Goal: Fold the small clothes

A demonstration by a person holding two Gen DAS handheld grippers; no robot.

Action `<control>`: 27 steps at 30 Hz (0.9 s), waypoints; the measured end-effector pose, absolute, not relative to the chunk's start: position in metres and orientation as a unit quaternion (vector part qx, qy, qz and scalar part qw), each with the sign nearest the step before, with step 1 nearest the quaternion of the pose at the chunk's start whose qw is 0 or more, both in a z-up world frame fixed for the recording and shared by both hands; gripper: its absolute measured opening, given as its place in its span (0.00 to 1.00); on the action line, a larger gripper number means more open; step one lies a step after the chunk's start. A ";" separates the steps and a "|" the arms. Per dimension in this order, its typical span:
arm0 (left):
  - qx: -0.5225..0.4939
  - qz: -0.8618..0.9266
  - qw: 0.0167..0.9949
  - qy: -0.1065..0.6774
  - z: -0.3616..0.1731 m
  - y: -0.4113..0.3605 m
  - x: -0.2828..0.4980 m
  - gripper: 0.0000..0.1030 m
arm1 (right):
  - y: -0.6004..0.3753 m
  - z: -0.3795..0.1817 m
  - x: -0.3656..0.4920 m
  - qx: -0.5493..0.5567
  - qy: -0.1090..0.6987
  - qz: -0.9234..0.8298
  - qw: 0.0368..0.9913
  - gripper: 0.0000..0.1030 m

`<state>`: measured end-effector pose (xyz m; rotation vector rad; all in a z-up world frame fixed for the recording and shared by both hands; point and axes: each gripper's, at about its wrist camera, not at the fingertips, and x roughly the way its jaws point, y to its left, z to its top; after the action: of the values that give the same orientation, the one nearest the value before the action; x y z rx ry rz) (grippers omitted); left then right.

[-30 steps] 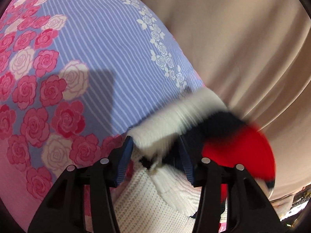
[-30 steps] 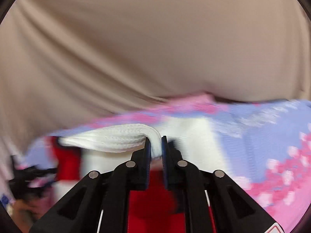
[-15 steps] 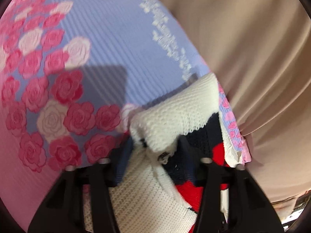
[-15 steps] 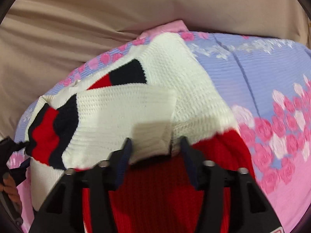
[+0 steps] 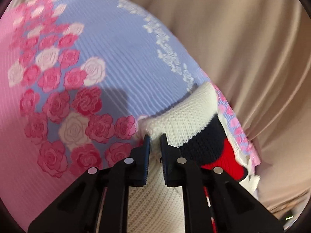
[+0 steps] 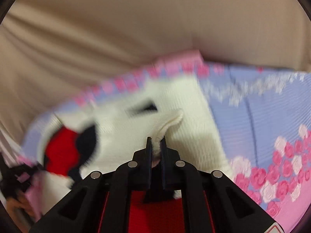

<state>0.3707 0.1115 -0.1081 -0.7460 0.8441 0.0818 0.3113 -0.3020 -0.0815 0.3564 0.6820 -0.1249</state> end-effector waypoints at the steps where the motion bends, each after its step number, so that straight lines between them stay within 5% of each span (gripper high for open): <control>1: -0.341 0.039 0.848 0.403 -0.110 0.108 0.372 0.11 | -0.304 -0.083 0.310 0.171 0.321 -0.065 0.929 0.07; 4: -0.332 0.043 0.848 0.410 -0.113 0.101 0.373 0.14 | -0.318 -0.133 0.327 0.170 0.429 -0.093 0.882 0.07; 7: -0.300 0.023 0.856 0.421 -0.101 0.096 0.363 0.20 | -0.315 -0.117 0.294 0.176 0.400 -0.107 0.893 0.11; 9: -0.267 0.004 0.861 0.432 -0.095 0.100 0.341 0.45 | -0.316 -0.102 0.262 0.184 0.386 -0.115 0.897 0.13; 14: -0.220 -0.010 0.864 0.453 -0.095 0.124 0.261 0.70 | -0.320 -0.112 0.139 0.218 0.422 -0.118 0.872 0.39; 21: -0.240 -0.002 0.823 0.515 -0.129 0.138 0.136 0.79 | -0.304 -0.164 0.004 0.251 0.514 -0.118 0.812 0.52; 25: -0.236 -0.009 0.815 0.529 -0.134 0.109 0.123 0.84 | -0.294 -0.172 0.007 0.286 0.491 -0.100 0.817 0.61; 27: -0.241 -0.009 0.814 0.528 -0.133 0.102 0.130 0.79 | -0.290 -0.171 0.025 0.291 0.482 -0.087 0.822 0.61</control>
<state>0.1303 0.1021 -0.1331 -0.5149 1.1264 -0.0193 0.0248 -0.2900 -0.1707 0.6184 1.0255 -0.1853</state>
